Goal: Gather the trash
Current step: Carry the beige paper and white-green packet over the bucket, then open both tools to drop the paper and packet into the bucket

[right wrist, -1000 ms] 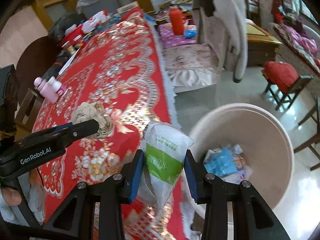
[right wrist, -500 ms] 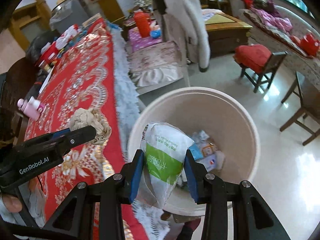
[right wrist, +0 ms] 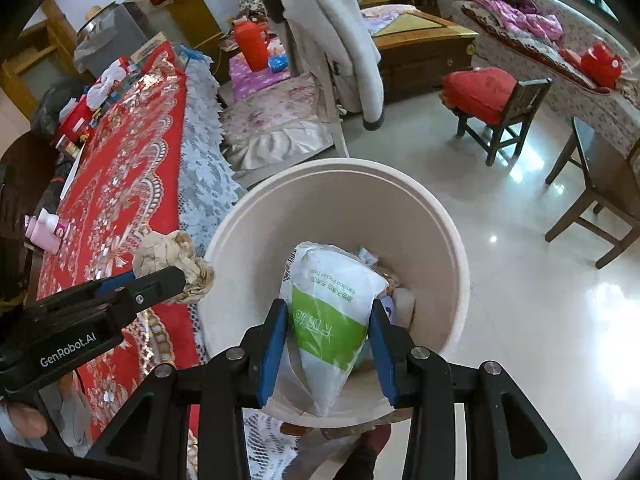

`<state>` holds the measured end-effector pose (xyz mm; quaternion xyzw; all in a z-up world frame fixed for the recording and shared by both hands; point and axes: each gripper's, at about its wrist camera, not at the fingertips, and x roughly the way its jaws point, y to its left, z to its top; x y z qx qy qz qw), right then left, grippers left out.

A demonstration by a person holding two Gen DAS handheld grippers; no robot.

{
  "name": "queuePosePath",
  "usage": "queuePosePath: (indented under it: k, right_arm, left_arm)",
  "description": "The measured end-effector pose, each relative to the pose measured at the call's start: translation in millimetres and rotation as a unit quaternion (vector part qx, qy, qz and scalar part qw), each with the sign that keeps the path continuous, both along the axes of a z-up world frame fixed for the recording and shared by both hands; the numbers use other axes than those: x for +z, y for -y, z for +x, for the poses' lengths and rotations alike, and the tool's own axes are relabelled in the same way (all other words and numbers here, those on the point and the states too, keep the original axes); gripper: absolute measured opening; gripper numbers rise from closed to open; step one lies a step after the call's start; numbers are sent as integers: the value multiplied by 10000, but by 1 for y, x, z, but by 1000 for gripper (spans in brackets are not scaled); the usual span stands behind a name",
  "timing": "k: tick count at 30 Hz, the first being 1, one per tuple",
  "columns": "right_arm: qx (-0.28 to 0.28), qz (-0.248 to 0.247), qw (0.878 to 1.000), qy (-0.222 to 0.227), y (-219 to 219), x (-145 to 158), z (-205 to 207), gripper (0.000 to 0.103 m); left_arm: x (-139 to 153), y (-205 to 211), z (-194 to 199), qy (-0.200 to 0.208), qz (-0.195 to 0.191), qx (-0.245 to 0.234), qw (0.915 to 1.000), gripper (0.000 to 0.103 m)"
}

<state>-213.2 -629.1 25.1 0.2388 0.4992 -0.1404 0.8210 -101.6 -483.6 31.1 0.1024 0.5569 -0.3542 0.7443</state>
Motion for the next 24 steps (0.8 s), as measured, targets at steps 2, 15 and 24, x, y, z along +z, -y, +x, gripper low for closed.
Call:
queuePosePath:
  k: [2, 15, 24]
  right_arm:
    - [12, 21, 10000, -27, 3, -2, -1, 39]
    - [88, 56, 9999, -86, 12, -9, 0, 39]
    - [134, 120, 9998, -123, 18, -15, 2, 39]
  left_arm:
    - [-2, 2, -1, -11, 18, 18, 10000, 32]
    - [-13, 10, -4, -81, 92, 131, 9998, 32]
    - [-16, 12, -4, -125, 110, 210, 9996, 32]
